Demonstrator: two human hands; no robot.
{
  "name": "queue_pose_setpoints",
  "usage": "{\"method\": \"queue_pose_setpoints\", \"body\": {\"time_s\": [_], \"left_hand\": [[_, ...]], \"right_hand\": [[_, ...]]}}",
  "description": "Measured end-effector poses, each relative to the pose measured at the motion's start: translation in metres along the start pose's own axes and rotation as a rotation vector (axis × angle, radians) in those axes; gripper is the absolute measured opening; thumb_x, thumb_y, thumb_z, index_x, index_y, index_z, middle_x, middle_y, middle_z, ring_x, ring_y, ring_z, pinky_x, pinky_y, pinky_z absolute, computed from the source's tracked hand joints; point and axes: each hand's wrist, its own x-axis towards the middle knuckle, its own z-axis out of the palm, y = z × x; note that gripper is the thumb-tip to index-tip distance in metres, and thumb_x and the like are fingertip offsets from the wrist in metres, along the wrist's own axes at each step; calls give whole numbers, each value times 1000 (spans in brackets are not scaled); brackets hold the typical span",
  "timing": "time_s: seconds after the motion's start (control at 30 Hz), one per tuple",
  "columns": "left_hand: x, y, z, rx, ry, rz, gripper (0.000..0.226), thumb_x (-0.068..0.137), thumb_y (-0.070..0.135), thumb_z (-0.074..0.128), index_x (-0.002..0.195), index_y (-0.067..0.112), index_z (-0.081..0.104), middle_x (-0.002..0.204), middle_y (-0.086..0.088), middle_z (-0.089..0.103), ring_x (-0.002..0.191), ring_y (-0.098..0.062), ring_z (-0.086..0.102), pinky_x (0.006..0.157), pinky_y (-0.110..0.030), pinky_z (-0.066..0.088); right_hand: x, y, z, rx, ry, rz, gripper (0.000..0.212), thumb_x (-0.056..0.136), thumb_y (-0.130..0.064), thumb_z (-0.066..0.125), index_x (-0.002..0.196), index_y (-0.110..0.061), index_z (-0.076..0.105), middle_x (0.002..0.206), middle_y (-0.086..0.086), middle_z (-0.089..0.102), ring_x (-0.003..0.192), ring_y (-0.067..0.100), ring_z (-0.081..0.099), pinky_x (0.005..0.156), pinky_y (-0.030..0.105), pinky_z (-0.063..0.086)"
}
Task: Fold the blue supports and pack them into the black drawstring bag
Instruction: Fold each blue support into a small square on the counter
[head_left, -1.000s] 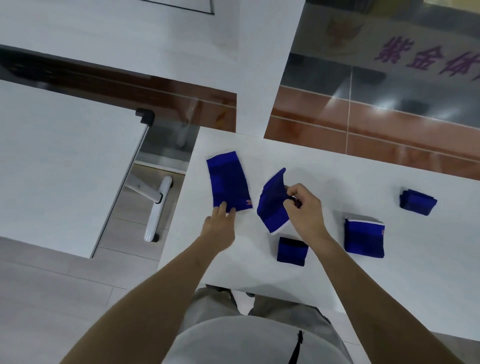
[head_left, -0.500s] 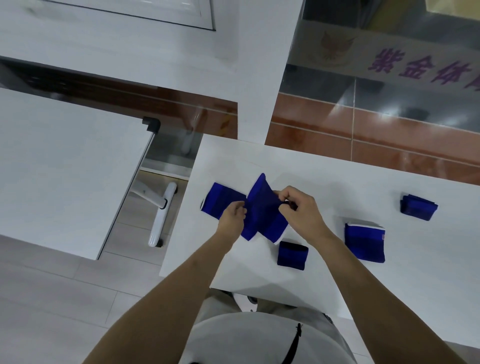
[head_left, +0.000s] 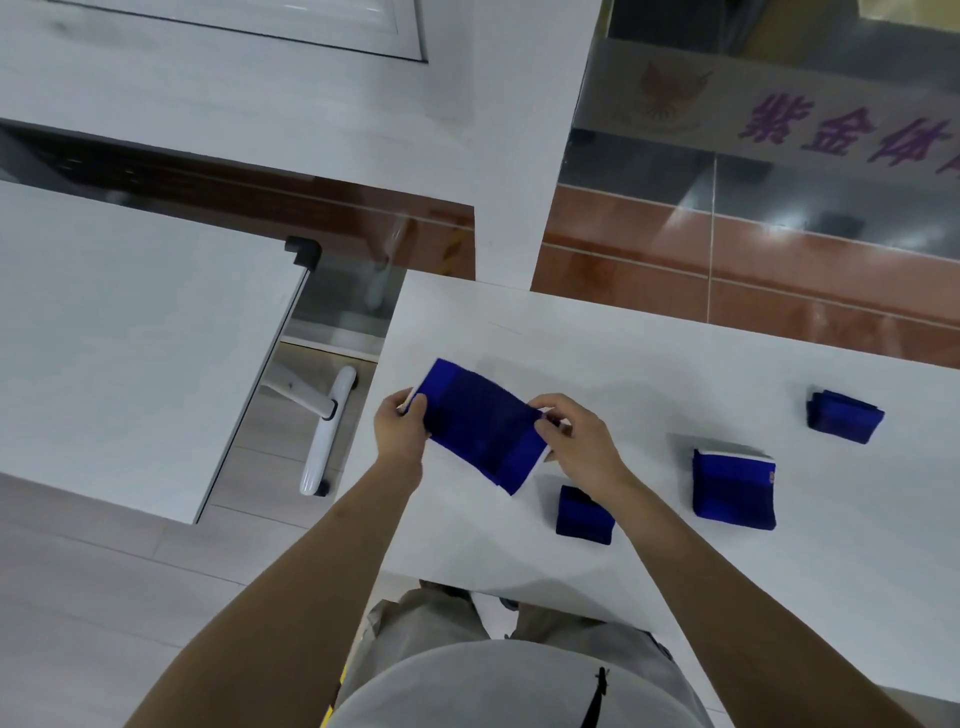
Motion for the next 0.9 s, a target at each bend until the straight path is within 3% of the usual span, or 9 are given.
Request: {"method": "queue_pose_setpoints", "body": {"time_s": [0.1,0.17,0.3,0.4,0.63,0.8,0.9], "left_hand": [[11,-6,-19,234,65,70,22,100,18,54,119,13,64,106,-2,69,97,-21,65,77,-30,52],[17,-9,-28,358,79,106,23,101,20,54,120,13,65,106,-1,69,96,-20,64,73,-27,48],[27,-8,-34,465,54,127,19,101,19,56,116,13,65,98,3,67,94,-19,64,67,-25,46],[32,-6,-31,502,30,145,17,101,20,58,116,15,66,102,4,68,93,-16,63,65,-21,44],[46,-6,-19,530,40,156,16,102,21,58,116,17,66,106,2,68,98,-18,63,78,-30,49],[54,-12,-17,595,63,163,18,102,18,57,118,14,66,107,0,68,97,-20,63,80,-31,50],[57,-13,-17,671,64,198,19,103,16,55,119,12,66,108,-3,69,95,-20,64,79,-31,51]], "right_hand": [[8,16,12,-11,44,78,21,99,-13,63,111,-30,68,105,-5,65,86,18,67,68,19,57],[12,24,20,19,93,122,16,95,-12,70,106,-24,68,100,-3,67,84,17,67,72,26,60],[21,36,29,45,182,182,12,90,-13,76,97,-15,66,92,1,68,80,19,68,78,40,63],[30,42,30,4,213,190,8,92,-15,75,93,-16,67,92,0,69,84,22,70,80,42,62],[47,46,27,-26,254,190,5,94,-16,73,97,-13,69,92,2,69,81,23,70,73,29,58],[57,54,28,-97,212,177,5,94,-17,73,97,-15,69,94,0,69,84,22,70,78,34,59],[62,59,30,-182,196,178,9,94,-16,72,103,-15,69,101,1,67,89,18,66,73,22,51]]}}
